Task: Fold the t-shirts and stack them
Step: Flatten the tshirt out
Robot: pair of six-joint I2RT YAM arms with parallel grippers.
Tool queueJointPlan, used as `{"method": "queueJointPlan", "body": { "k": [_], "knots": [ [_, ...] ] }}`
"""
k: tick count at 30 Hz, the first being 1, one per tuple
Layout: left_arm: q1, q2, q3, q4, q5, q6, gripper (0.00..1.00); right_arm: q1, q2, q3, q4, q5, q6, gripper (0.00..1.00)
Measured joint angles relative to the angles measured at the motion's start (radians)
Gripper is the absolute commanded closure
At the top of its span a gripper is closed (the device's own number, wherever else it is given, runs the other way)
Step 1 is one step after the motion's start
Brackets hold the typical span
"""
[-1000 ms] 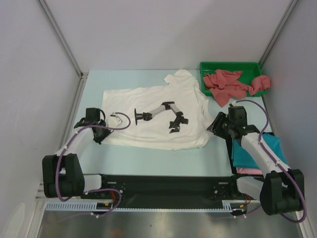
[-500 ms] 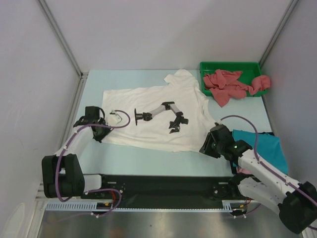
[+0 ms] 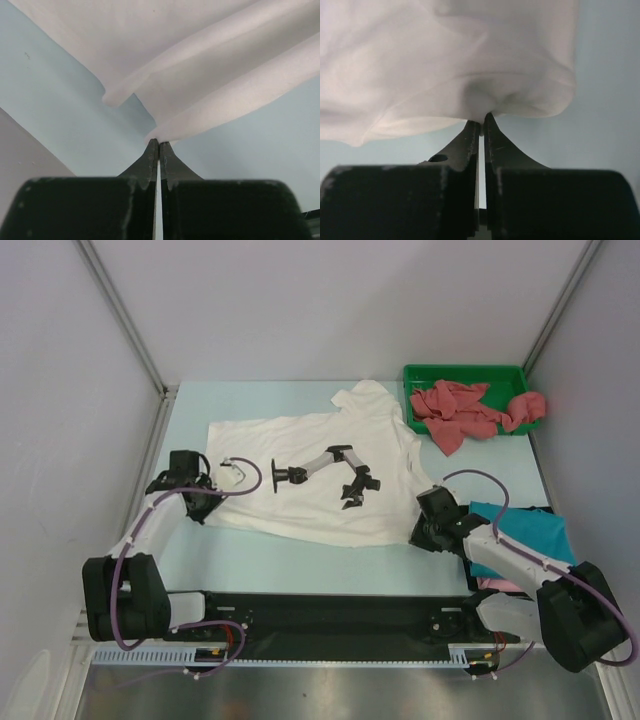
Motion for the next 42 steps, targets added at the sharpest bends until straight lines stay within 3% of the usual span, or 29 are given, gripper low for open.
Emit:
{"method": "queueJointPlan", "body": {
  "k": [7, 17, 21, 23, 25, 26, 27, 32, 36, 42],
  "knots": [
    [0.000, 0.000, 0.063, -0.027, 0.007, -0.007, 1.00, -0.014, -0.091, 0.098, -0.101, 0.026, -0.064, 1.00],
    [0.001, -0.009, 0.124, -0.033, -0.010, -0.006, 1.00, 0.028, -0.185, 0.636, -0.506, -0.151, -0.285, 1.00],
    [0.003, -0.005, 0.138, -0.024, -0.010, -0.007, 1.00, -0.077, -0.072, 0.681, -0.510, -0.256, -0.416, 1.00],
    [0.003, 0.012, 0.161, -0.019, -0.002, -0.007, 1.00, -0.159, 0.090, 0.705, -0.472, -0.328, -0.482, 0.97],
    [0.003, 0.038, 0.181, -0.006, 0.008, -0.010, 1.00, -0.220, 0.285, 0.753, -0.425, -0.358, -0.518, 0.81],
    [0.003, 0.056, 0.190, 0.001, 0.012, -0.013, 1.00, -0.241, 0.398, 0.794, -0.404, -0.368, -0.529, 0.63],
    [0.003, 0.069, 0.197, 0.003, 0.016, -0.017, 1.00, -0.261, 0.507, 0.838, -0.371, -0.372, -0.537, 0.58],
    [0.003, 0.157, 0.237, 0.021, 0.032, -0.051, 0.99, -0.297, 0.835, 1.087, -0.339, -0.343, -0.550, 0.53],
    [0.004, 0.158, 0.236, 0.025, 0.039, -0.062, 0.99, -0.301, 0.832, 1.115, -0.315, -0.319, -0.551, 0.55],
    [0.003, 0.151, 0.216, 0.031, 0.041, -0.068, 0.99, -0.301, 0.628, 0.910, -0.262, -0.307, -0.550, 0.49]
  ]
}}
